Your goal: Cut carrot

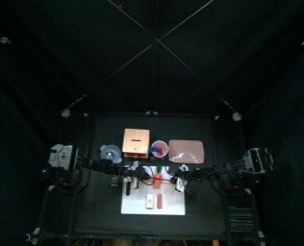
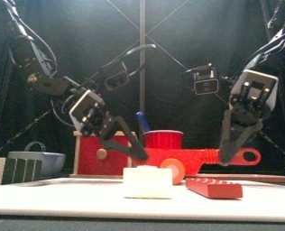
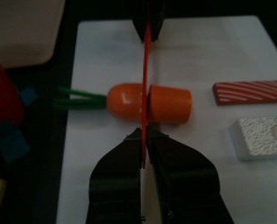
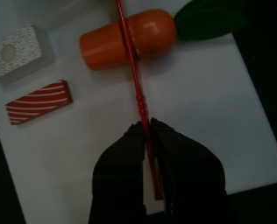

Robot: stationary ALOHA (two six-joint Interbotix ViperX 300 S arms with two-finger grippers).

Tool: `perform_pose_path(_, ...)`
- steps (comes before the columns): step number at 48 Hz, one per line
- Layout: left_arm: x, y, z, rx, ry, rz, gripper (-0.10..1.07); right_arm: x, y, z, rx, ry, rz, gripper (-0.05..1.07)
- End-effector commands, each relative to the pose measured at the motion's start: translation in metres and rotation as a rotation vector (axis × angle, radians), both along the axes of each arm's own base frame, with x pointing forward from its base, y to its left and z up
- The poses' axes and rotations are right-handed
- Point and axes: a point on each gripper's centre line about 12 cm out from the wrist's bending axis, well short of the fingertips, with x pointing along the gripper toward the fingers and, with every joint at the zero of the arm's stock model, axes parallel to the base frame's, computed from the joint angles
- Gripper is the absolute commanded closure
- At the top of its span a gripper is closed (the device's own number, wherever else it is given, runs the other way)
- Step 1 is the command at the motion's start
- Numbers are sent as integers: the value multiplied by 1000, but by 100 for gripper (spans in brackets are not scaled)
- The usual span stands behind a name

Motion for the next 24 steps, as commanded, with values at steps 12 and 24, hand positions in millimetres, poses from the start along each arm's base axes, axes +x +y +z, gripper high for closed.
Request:
perform_pose_path(12,1,4,-10,-25,17,44,55,13,3,-8,14,21,-11,81)
perform_pose_path(24,-6,0,1,-24,6,33,55,13,11,0,23,-5,7,81)
